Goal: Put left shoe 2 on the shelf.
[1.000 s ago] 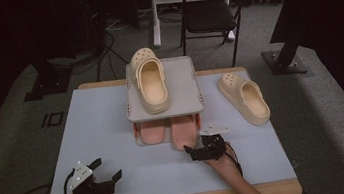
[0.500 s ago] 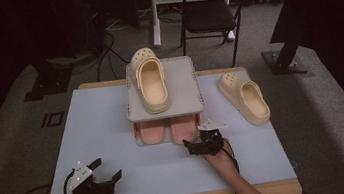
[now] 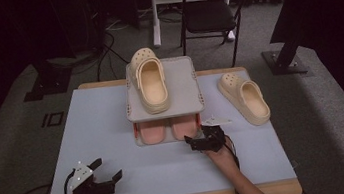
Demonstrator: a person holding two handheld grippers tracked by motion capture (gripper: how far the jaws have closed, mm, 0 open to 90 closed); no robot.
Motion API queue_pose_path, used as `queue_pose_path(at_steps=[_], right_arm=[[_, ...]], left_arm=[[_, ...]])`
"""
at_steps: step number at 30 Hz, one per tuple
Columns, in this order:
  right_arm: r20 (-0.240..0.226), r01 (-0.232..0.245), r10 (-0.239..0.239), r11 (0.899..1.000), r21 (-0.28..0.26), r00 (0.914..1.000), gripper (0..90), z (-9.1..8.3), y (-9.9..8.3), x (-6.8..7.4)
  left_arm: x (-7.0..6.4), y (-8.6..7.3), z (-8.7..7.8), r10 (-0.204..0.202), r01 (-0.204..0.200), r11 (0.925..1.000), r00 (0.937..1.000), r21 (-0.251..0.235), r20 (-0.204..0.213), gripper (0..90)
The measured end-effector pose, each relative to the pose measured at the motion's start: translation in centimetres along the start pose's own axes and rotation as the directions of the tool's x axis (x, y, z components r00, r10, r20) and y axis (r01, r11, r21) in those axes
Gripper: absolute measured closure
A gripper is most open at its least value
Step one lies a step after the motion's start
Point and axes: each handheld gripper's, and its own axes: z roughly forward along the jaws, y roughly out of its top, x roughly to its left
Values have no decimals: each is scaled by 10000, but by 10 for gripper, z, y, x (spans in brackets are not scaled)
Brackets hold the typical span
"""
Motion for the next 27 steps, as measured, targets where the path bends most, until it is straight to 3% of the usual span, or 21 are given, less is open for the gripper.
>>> queue_pose_path(at_steps=[4,9,11,15,18,23,27], right_arm=[[-407,-37,28,9998,-220,9992,117,-11,0,1],[-829,295,-346,9976,-624,9960,119,-26,-2,-2],[-582,543,-580,9966,-624,9966,134,-32,-2,-3],[-615,1487,-1508,9882,-364,9867,137,-39,-5,-6],[-515,1684,-1706,9847,-446,9840,137,-46,-7,-9],[-693,1202,-1257,9897,-779,9896,126,-59,-8,-19],[-323,565,-603,9926,-1078,9977,116,-71,-7,-32]], left_arm=[[0,0,0,20,-20,10000,10000,6,5,68],[0,0,0,6,-6,10000,10000,-2,-7,68],[0,0,0,0,0,10000,10000,-5,-7,68],[-1,0,1,2,-2,10000,10000,-4,9,69],[-1,0,1,13,-13,10000,10000,5,18,68],[-1,1,2,0,0,10000,10000,7,21,68],[-2,1,2,36,-36,10000,10000,8,35,68]])
